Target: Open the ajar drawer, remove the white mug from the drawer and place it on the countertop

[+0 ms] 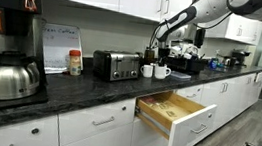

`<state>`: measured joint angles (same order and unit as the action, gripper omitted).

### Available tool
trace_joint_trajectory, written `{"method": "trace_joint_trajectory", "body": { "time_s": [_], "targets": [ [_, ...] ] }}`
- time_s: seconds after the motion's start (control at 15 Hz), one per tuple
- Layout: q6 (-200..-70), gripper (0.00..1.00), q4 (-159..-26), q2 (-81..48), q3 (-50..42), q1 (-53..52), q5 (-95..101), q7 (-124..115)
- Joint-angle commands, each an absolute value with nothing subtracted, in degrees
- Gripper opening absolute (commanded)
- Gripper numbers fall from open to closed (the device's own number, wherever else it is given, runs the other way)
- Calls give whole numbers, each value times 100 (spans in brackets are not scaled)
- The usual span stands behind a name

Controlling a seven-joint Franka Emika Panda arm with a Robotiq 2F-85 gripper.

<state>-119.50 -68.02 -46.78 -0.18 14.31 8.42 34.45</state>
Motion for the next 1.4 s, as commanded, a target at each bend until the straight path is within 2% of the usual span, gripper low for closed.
{"method": "trace_joint_trajectory", "body": {
  "time_s": [0.0,1.33],
  "targets": [
    [-11965,2,-6312,-5014,-48,1478,741,3483],
    [-11850,2,-5793,-5498,68,1698,150,3426]
  ]
}}
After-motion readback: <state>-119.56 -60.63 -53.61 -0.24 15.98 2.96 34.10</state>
